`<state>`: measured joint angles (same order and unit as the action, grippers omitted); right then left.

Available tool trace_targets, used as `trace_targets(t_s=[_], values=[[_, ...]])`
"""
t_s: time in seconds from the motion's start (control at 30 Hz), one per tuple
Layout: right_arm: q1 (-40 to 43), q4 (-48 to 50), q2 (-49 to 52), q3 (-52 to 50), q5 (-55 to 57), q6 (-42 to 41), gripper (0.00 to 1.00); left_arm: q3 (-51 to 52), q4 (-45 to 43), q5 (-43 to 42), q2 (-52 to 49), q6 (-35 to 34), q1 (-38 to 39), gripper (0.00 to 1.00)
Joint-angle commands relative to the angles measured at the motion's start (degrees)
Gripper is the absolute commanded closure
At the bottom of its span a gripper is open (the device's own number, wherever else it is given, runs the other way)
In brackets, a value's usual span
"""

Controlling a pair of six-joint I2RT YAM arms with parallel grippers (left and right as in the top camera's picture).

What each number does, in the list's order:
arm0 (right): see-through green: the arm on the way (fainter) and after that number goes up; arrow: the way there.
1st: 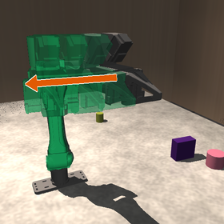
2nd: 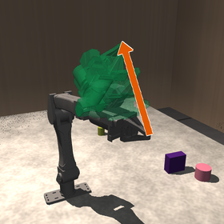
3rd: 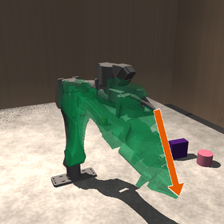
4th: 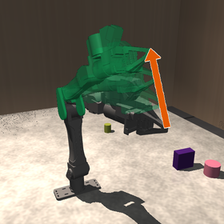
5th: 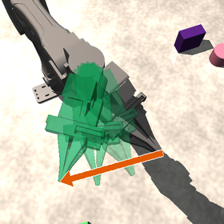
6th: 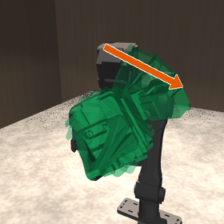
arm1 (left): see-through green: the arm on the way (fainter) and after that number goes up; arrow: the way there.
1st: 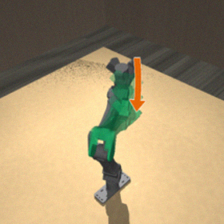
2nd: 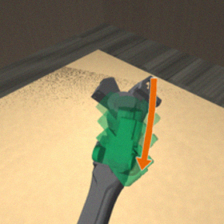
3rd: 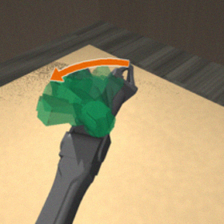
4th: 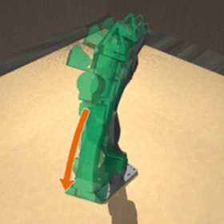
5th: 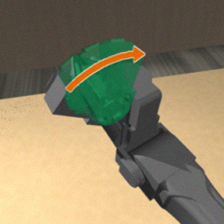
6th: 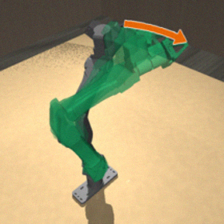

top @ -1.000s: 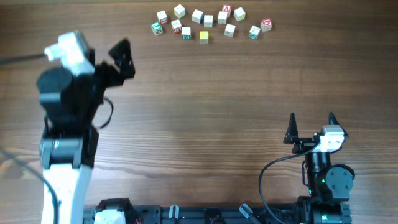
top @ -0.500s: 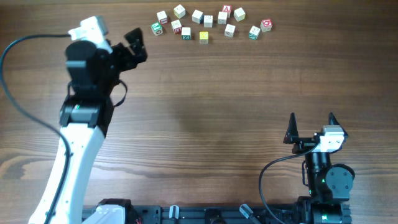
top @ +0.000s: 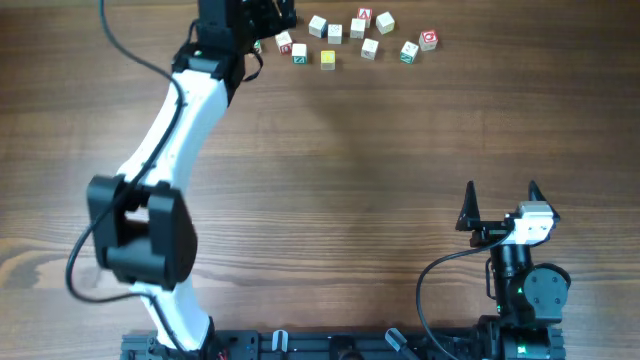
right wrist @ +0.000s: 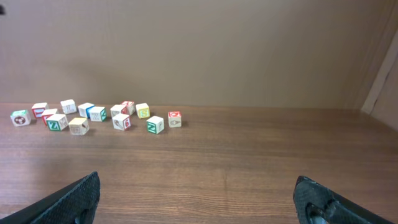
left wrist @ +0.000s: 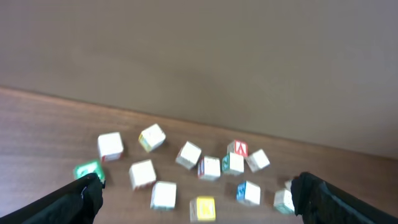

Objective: Form a circle
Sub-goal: 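Reach the left gripper to the block cluster and grasp the Y block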

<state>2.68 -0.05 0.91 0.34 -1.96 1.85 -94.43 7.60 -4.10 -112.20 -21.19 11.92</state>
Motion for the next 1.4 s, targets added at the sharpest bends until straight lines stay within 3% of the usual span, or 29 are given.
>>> trace_targets(t_s=[0.0,0.27,0.47,0.83,0.87,1.0,1.07,1.1,1.3,1.37], values=[[-0.3,0.1,-0.2,0.0,-0.9,1.0,0.00,-3.3,-4.5,0.9,-5.5,-1.8,0.0,0.01],[-0.3,0.1,-0.2,0.0,-0.9,1.0,0.00,-3.3,-12.6,1.0,-18.2,-7.8,0.4,0.02],[-0.3,0.1,-0.2,0.0,-0.9,1.0,0.00,-3.3,-19.8,0.9,-26.3,-7.8,1.0,0.00],[-0.3,0.1,-0.1,0.0,-0.9,1.0,0.00,-3.6,-22.9,3.1,-32.9,-7.6,1.9,0.02],[-0.3,0.1,-0.1,0.0,-0.9,1.0,0.00,-3.6,-22.9,3.2,-33.1,-7.6,1.9,0.05],[-0.3,0.1,-0.1,0.0,-0.9,1.0,0.00,-4.8,-23.7,3.8,-33.3,-7.6,1.4,0.37],[-0.3,0.1,-0.1,0.0,-0.9,1.0,0.00,-6.8,-23.3,3.8,-33.1,-7.6,1.1,0.60],[-0.3,0.1,-0.1,0.0,-0.9,1.0,0.00,-7.8,-22.8,3.8,-32.7,-7.6,1.0,0.66],[-0.3,0.1,-0.1,0.0,-0.9,1.0,0.00,-9.4,-19.4,3.8,-24.7,-7.5,1.0,0.69],[-0.3,0.1,-0.1,0.0,-0.9,1.0,0.00,-9.4,-16.2,3.8,-20.3,-3.8,1.0,0.72]])
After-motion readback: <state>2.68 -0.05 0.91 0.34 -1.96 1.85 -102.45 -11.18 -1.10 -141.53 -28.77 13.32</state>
